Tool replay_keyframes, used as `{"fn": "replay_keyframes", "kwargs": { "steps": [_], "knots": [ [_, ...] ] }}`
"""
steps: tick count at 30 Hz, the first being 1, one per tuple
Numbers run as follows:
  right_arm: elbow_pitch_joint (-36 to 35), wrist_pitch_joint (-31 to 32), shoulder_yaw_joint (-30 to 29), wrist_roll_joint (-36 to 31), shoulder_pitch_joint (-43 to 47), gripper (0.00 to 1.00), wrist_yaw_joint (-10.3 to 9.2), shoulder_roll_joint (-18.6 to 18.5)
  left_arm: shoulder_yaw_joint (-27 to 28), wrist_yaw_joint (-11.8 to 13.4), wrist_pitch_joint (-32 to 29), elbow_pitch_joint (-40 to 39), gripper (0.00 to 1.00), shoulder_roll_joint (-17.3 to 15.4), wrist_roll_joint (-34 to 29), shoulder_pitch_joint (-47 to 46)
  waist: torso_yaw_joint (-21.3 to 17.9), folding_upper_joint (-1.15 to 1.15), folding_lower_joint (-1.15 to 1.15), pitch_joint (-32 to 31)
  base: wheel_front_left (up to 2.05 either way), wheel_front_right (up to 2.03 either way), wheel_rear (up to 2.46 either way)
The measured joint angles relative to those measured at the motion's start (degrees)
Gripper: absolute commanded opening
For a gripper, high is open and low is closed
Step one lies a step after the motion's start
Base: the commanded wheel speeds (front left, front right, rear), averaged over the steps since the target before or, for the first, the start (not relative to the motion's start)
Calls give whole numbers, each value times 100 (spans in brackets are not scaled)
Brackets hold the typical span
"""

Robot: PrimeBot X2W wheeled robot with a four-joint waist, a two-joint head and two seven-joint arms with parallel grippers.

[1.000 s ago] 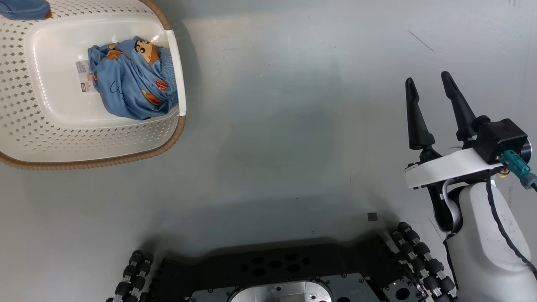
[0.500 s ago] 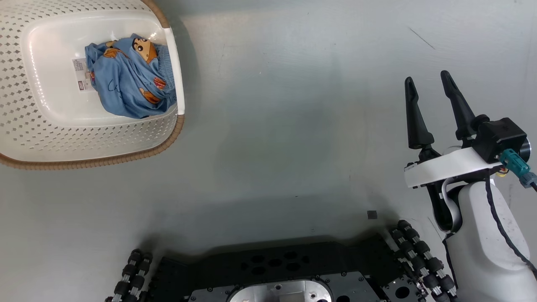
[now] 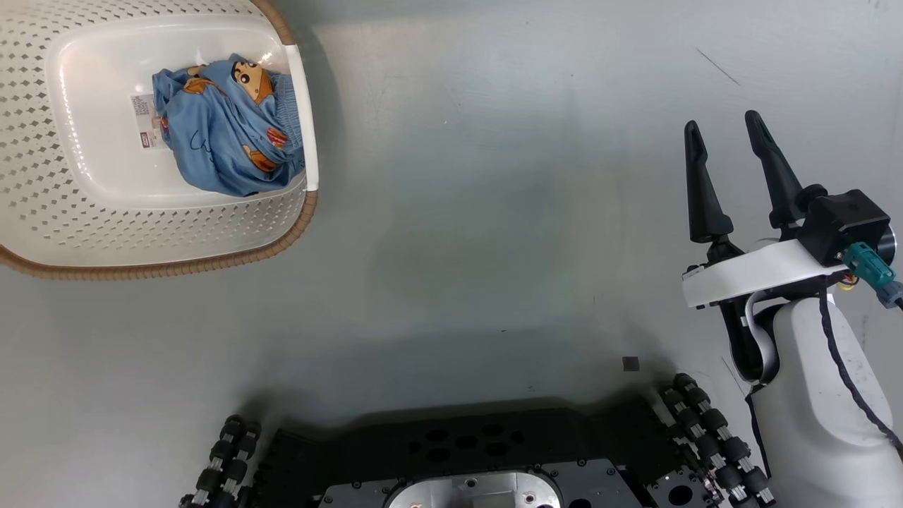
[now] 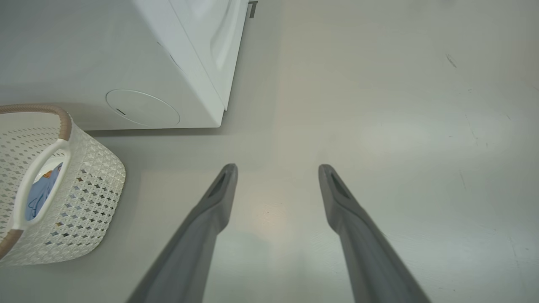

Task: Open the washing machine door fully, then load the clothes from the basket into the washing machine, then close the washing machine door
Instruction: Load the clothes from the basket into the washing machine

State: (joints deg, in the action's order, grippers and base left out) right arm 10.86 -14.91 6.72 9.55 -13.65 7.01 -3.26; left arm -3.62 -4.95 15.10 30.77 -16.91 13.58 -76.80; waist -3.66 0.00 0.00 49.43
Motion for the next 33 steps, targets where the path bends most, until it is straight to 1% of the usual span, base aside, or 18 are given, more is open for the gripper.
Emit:
{"fn": "replay_keyframes", "kwargs": {
  "steps": [3,9,15,21,33],
  "knots": [
    [13,0,-30,0,-9,100,0,-1,48,0,0,9,100,49,18,97,36,0,0,-18,0,0,0],
    [52,0,-100,0,-23,100,0,-1,153,0,0,36,100,327,67,380,122,0,0,-117,0,0,0],
    [78,0,-122,0,-26,100,0,-2,178,-12,0,113,100,405,118,603,218,0,0,-252,0,0,0],
    [123,0,-153,0,-33,100,0,-4,191,-57,0,237,100,624,177,906,296,0,0,-423,0,0,0],
    [231,0,-170,0,-58,100,0,-9,326,-116,0,403,100,891,355,1405,471,0,0,-795,0,0,0]
  ]
}}
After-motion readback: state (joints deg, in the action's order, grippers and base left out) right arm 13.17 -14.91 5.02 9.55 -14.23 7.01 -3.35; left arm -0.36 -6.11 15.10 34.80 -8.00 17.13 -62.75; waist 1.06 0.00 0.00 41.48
